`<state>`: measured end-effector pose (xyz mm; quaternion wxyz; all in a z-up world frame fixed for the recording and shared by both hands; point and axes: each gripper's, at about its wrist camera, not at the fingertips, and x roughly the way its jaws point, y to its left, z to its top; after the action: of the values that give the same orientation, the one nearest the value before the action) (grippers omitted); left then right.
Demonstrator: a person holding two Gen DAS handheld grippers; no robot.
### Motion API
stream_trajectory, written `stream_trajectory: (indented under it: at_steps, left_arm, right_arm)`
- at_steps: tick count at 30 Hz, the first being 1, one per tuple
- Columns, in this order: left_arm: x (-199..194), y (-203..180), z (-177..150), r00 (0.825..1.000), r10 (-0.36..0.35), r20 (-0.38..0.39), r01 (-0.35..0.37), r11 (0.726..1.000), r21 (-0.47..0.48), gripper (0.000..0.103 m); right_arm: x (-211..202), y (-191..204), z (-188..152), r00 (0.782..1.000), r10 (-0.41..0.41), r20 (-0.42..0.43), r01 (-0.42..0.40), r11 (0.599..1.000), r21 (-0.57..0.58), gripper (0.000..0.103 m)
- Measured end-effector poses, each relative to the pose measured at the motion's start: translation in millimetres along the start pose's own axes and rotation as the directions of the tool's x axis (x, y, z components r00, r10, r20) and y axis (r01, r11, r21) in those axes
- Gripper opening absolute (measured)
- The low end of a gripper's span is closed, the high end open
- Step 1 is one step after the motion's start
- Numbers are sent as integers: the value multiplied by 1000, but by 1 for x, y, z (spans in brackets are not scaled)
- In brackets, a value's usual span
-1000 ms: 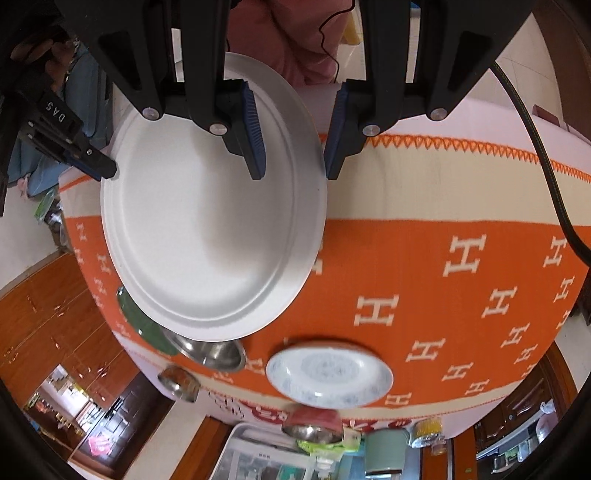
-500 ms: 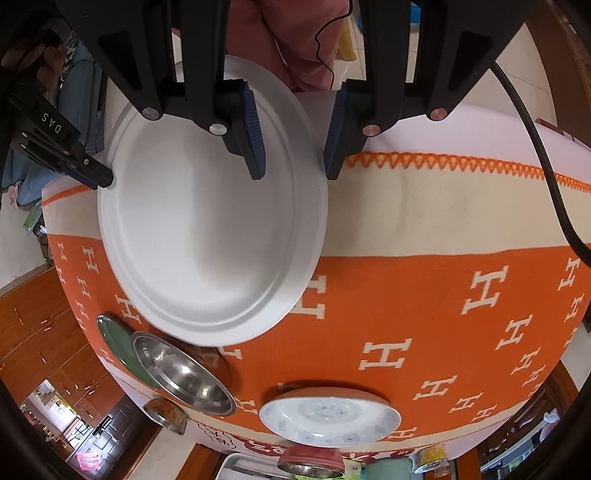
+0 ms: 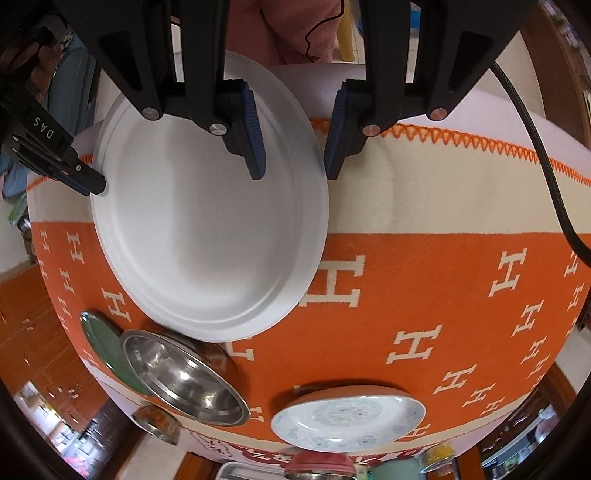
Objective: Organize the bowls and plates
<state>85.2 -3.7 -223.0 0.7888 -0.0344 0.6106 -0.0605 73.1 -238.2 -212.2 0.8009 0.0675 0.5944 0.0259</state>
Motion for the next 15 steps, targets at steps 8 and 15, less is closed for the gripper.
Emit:
stream_trajectory:
  at_steps: [8,15]
  left_arm:
    - [1,-17,2,995,101,-12,-102,993,-58,49]
    - [-15,-29,10,989,139,52,-135,988,-69,66]
  right_arm:
    - [0,-13,22,999,35,-8,-35,997,-65,29]
    - [-5,-25,36,999,46,25,-44,995,-88,38]
